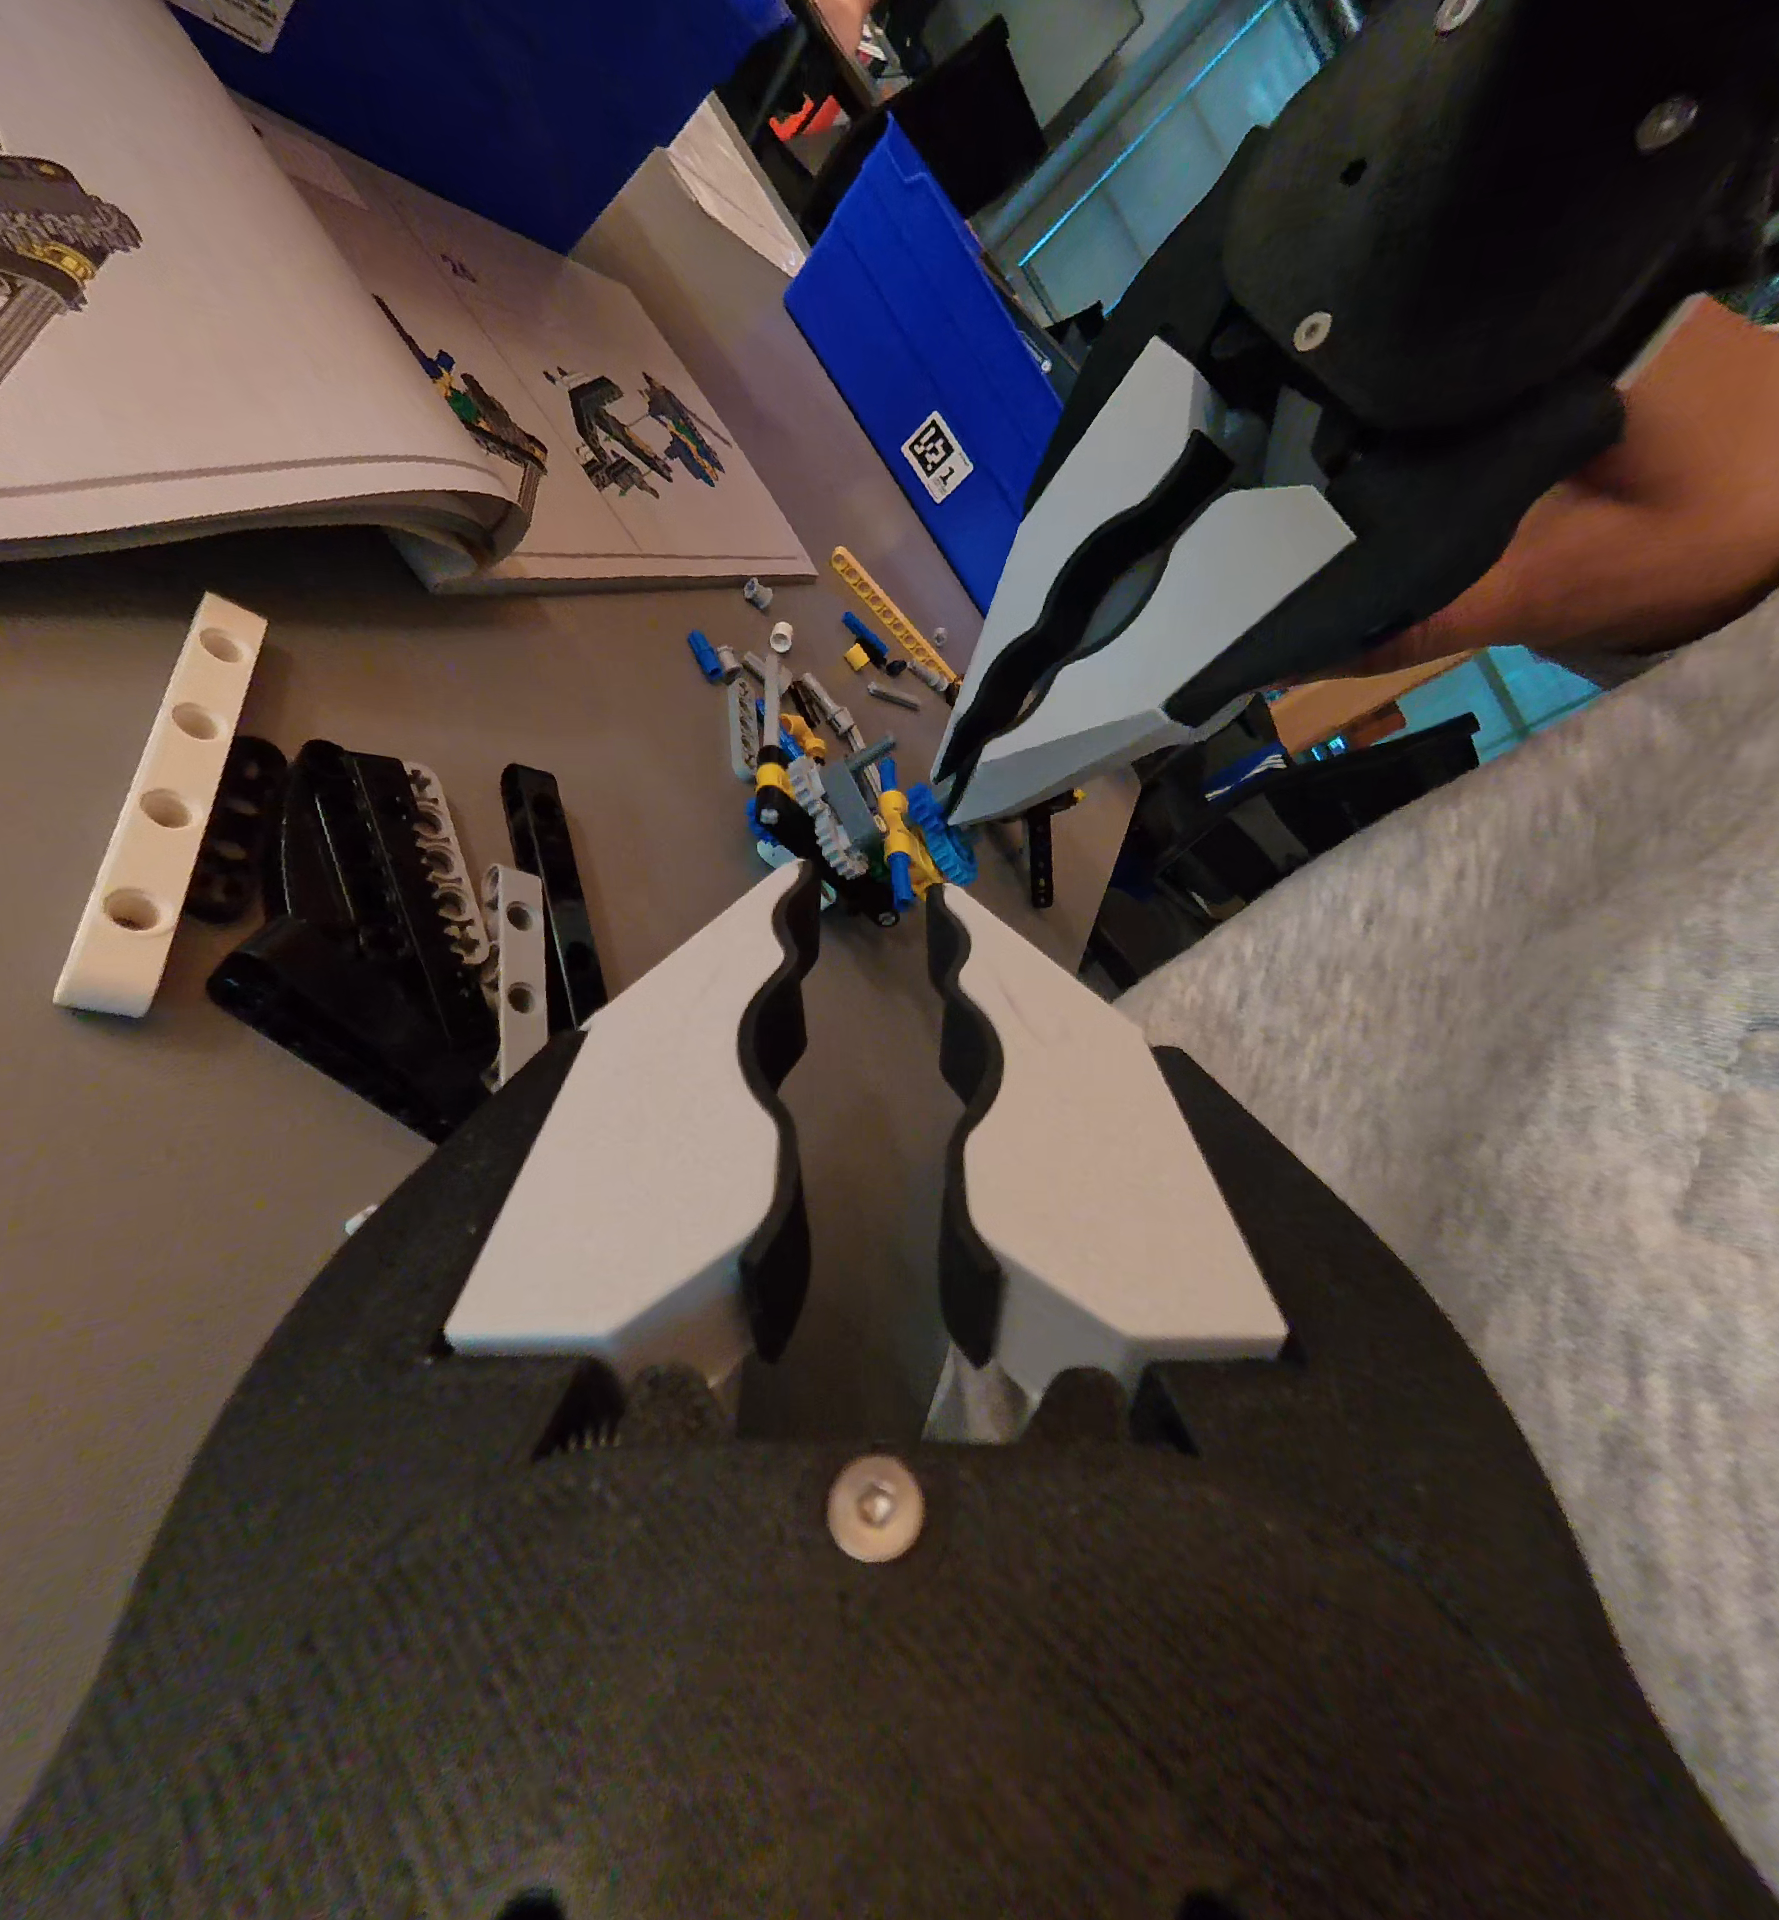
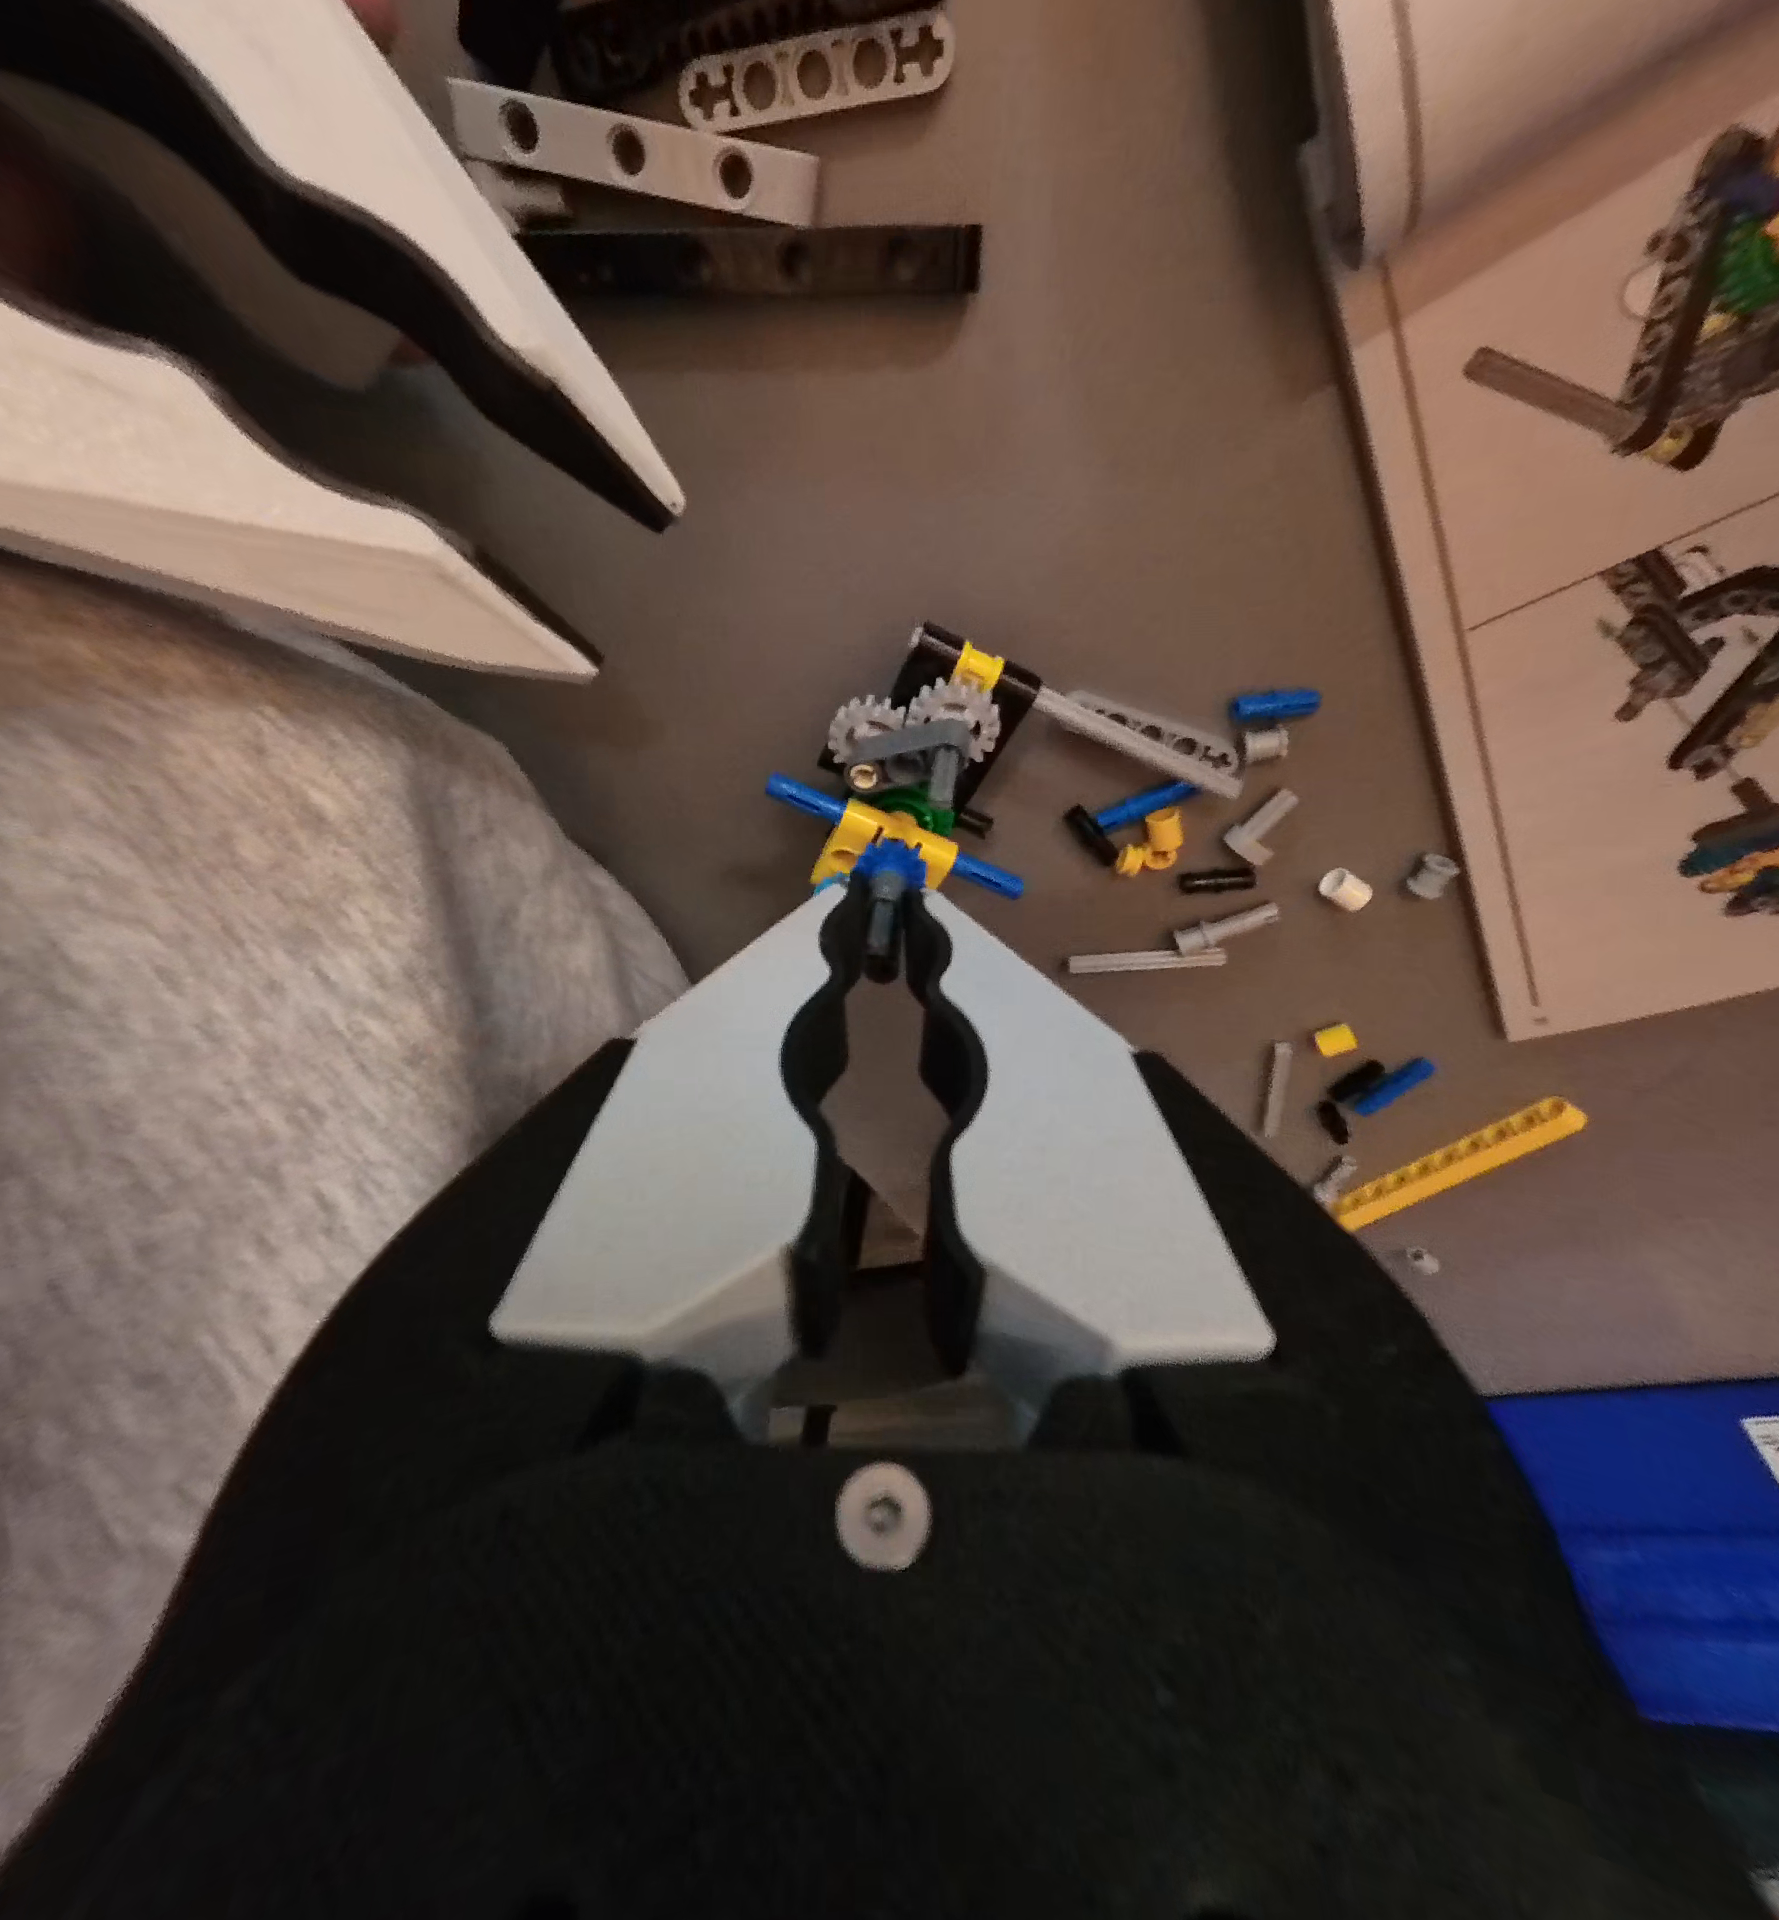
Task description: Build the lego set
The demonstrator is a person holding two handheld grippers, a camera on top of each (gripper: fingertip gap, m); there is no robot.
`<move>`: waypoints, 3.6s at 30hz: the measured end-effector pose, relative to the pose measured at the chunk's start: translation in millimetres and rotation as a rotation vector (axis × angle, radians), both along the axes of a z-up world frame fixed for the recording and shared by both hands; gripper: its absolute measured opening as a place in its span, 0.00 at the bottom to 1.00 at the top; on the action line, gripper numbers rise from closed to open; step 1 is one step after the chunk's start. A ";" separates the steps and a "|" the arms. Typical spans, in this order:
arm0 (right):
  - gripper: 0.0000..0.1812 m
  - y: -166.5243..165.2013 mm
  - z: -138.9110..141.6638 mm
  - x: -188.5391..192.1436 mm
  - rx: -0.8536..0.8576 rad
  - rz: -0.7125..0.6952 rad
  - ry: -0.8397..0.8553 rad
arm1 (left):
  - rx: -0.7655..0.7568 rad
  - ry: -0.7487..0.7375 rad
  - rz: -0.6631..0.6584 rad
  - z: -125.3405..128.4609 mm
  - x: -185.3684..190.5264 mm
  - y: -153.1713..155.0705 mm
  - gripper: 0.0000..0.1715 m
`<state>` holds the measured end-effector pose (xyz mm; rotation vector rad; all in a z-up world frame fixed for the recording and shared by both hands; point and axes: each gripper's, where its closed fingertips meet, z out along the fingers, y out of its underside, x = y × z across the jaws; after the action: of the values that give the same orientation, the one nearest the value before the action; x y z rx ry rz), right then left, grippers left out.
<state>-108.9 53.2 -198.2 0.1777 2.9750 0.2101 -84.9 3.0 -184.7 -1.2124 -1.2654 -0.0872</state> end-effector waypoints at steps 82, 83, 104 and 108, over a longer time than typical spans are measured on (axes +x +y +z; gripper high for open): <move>0.12 -10.7 6.6 6.5 -0.193 -0.356 -0.119 | -0.050 -0.046 -0.094 -10.3 10.2 29.1 0.22; 0.12 -10.3 8.5 6.3 -0.208 -0.369 -0.121 | -0.047 -0.047 -0.094 -10.2 10.3 28.9 0.22; 0.12 26.4 18.0 11.6 -0.439 -0.337 0.068 | -0.110 -0.035 -0.075 -13.4 9.9 29.0 0.21; 0.12 36.3 -5.8 26.9 -0.432 -0.236 0.106 | -0.115 -0.028 -0.071 -12.9 9.9 28.8 0.20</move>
<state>-82.0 89.5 -204.0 0.4904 2.9773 -0.4781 -74.9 31.8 -197.6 -1.3597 -1.2656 -0.0845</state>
